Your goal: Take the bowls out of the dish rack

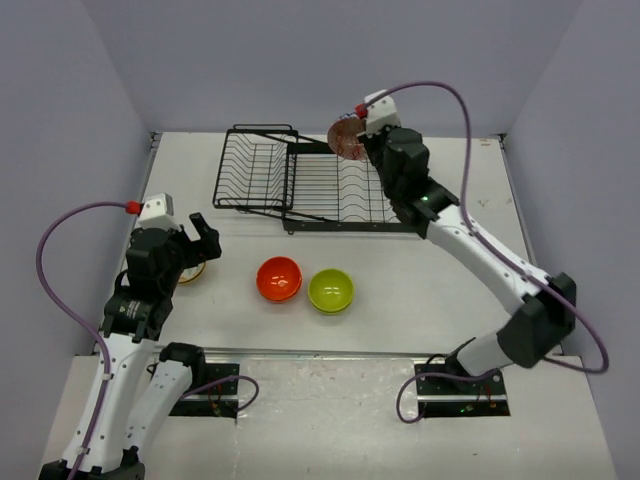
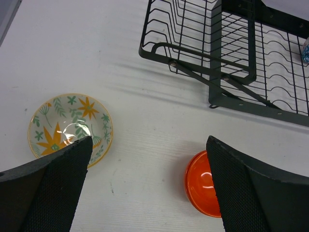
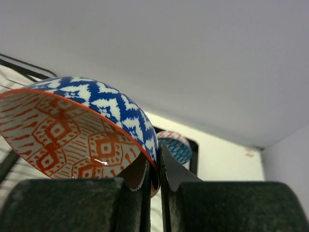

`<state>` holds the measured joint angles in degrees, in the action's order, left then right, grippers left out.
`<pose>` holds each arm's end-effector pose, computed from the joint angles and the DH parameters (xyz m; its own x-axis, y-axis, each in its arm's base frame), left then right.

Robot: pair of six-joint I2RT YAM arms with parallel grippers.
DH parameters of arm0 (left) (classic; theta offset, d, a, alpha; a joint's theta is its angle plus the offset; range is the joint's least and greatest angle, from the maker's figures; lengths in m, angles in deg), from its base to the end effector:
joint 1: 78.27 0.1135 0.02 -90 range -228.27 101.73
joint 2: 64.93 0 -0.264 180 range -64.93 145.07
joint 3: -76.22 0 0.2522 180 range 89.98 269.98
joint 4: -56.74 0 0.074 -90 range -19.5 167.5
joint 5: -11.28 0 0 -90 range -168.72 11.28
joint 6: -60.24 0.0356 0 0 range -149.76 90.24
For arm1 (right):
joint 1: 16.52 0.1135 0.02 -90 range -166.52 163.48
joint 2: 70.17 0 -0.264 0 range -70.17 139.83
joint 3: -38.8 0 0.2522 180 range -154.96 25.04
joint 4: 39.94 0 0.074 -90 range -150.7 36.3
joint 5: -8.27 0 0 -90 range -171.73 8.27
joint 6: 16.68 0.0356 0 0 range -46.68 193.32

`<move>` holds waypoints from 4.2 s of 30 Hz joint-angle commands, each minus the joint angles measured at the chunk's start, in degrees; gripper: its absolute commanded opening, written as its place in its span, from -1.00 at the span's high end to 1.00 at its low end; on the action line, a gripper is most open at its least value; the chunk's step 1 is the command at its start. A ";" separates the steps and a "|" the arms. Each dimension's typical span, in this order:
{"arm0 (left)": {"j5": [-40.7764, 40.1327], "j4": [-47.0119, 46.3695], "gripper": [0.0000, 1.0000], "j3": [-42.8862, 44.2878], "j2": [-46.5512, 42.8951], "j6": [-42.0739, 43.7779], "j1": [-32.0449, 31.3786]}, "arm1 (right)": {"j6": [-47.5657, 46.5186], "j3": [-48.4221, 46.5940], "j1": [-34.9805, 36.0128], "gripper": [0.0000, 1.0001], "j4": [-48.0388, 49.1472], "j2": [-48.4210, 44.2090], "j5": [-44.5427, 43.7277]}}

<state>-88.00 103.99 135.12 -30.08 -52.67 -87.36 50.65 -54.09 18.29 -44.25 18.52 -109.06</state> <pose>0.1332 -0.0155 0.3241 -0.3620 -0.3312 -0.8714 -0.1426 0.9434 -0.2993 0.3140 0.1984 0.3957 0.0487 -0.3832 -0.9224 -0.1207 0.9145 -0.3862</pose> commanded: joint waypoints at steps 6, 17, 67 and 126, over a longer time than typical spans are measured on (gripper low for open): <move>1.02 -2.56 -1.00 0.47 -0.92 1.38 0.03 | 39.80 6.34 -0.70 1.00 -56.55 -17.48 12.57; 1.28 -2.91 -1.00 0.12 -2.86 1.30 0.03 | 37.36 20.07 -6.59 1.00 -63.68 -19.70 27.32; -6.37 1.05 -1.00 6.97 9.44 2.00 -0.15 | -23.98 -11.98 -19.69 -0.94 -6.38 23.34 12.48; 5.41 -3.61 -1.00 2.75 8.05 3.23 2.31 | -18.65 7.31 -10.56 1.00 47.57 17.53 -18.19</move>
<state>-83.74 102.77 137.90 -20.57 -51.12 -86.57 13.86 -48.30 4.08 8.60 52.48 -119.47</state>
